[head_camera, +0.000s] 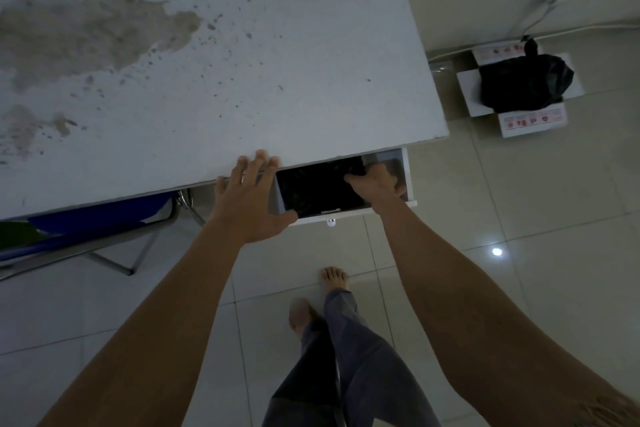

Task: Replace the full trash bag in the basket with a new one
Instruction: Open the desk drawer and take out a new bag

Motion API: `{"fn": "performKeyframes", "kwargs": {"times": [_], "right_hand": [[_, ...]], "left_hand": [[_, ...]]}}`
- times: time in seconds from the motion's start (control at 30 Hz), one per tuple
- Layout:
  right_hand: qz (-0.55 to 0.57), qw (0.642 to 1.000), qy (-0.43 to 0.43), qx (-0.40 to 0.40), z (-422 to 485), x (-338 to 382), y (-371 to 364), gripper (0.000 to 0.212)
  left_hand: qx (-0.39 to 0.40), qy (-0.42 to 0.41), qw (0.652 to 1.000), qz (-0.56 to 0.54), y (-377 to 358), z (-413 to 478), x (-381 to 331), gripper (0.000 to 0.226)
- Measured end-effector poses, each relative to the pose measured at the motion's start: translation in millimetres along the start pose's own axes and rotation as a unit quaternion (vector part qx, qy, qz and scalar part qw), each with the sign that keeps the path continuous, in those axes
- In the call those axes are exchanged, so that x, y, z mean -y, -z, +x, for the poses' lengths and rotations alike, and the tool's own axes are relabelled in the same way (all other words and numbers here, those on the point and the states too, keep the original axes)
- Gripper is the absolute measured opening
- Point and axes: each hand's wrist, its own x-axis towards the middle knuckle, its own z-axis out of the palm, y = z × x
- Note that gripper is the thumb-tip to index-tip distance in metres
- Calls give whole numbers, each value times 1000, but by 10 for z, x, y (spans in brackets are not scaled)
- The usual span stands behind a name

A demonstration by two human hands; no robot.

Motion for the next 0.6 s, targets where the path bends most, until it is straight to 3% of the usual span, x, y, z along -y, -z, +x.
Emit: {"fn": "performKeyframes", "kwargs": {"times": [0.1,0.17,0.33,0.5,0.6], "right_hand": [[209,976,24,59,-104,17,77,18],[267,960,31,72,-205,-9,151,6],[259,963,71,31,-713,-227,192,19],[287,936,190,80,-1395,-230,382,17],[292,910,262,133,-1447,-28,566,19]], "left_hand": [[8,4,1000,-17,36,-9,-22,106],[14,8,999,-29,61,2,-5,97],[-24,35,993,-113,149,34,-11,57],[-18,37,976,-214,208,29,78,65],[-76,62,913,-397,276,-27,8,47]]}}
